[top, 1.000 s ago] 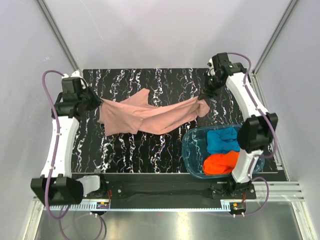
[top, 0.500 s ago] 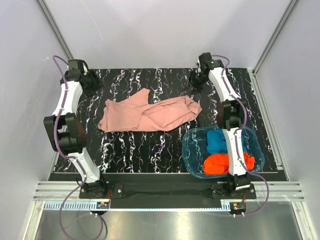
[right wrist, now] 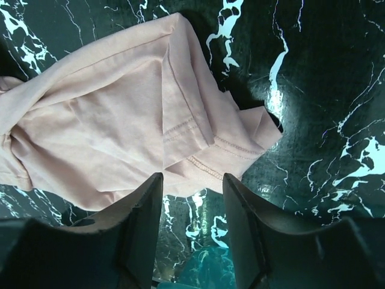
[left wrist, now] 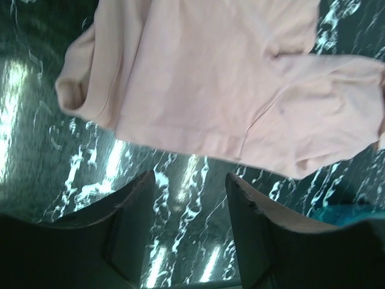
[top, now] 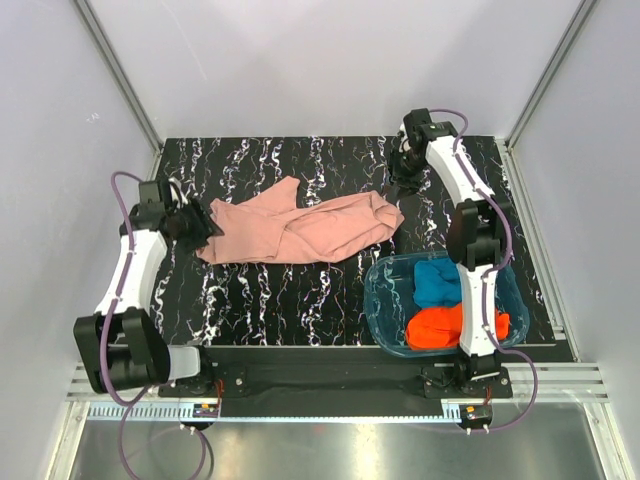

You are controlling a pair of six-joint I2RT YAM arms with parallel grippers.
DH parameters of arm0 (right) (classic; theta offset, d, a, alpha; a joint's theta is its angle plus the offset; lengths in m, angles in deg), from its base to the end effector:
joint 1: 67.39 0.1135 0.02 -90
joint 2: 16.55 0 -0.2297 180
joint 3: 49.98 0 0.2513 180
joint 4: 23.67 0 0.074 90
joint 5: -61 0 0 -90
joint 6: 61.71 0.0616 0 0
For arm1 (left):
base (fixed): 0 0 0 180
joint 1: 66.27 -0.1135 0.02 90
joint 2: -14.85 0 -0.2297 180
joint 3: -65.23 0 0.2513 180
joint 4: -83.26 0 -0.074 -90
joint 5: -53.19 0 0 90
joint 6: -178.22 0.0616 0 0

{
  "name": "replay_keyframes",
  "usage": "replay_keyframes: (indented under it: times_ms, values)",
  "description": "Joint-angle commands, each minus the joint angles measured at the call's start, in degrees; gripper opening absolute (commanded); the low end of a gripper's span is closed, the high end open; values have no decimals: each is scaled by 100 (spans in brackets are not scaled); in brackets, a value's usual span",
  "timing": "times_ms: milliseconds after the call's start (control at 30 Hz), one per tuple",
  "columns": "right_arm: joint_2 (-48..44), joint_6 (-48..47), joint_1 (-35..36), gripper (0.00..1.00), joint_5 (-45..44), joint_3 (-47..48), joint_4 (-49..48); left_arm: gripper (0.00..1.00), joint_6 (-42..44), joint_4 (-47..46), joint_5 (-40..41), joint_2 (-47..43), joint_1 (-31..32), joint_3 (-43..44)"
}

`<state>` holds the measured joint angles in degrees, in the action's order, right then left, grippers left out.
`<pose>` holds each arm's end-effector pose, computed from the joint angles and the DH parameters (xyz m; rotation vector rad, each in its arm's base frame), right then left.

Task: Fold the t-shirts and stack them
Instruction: Move the tshirt to the center of the board, then flatten the tshirt out

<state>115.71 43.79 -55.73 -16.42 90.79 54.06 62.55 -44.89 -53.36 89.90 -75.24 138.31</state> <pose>0.4582 0.1082 0.1953 0.0374 2.8108 0.4221 0.2896 0.0280 0.2194 -0.6351 2.4384 -0.4816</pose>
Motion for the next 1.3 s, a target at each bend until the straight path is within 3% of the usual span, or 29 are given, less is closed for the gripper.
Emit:
replay_keyframes:
  times_ms: [0,133,233,400,667,733,800,900,933,1067,1167,1200,1233,1267]
  values:
    - [167,-250,3,50,-63,302,-126,54,176,-60,-155,-280,1,-266]
    - [537,-189,3,47,113,620,-90,55,185,-25,-199,-298,1,-205]
    - [546,-127,-6,41,183,506,-230,55,142,-16,-199,-289,-8,-170]
    - [449,-153,-6,41,113,137,-310,57,-43,-174,-400,-254,-43,-231]
    - [484,-127,-6,40,341,22,-389,84,-359,-447,-708,-52,-245,-82]
    - [519,-110,-6,36,385,75,-389,99,-395,-499,-761,-25,-272,-73]
    - [511,-109,-6,34,421,75,-415,99,-404,-561,-779,-25,-280,-117]
    - [528,-74,-6,28,526,101,-424,99,-439,-666,-770,-60,-307,-274]
    - [554,-48,3,21,526,110,-416,99,-500,-736,-927,-78,-385,-345]
    - [511,14,3,7,465,119,-424,99,-527,-939,-1306,-130,-562,-591]
    - [458,110,-6,0,289,329,-240,85,-351,-580,-815,-183,-535,-635]
    - [432,154,-6,0,272,391,-179,76,-333,-448,-701,-201,-518,-696]
    - [388,207,-6,0,298,435,-91,59,-333,-421,-500,-210,-466,-767]
    - [344,242,-6,0,350,496,-82,53,-359,-447,-445,-253,-448,-1002]
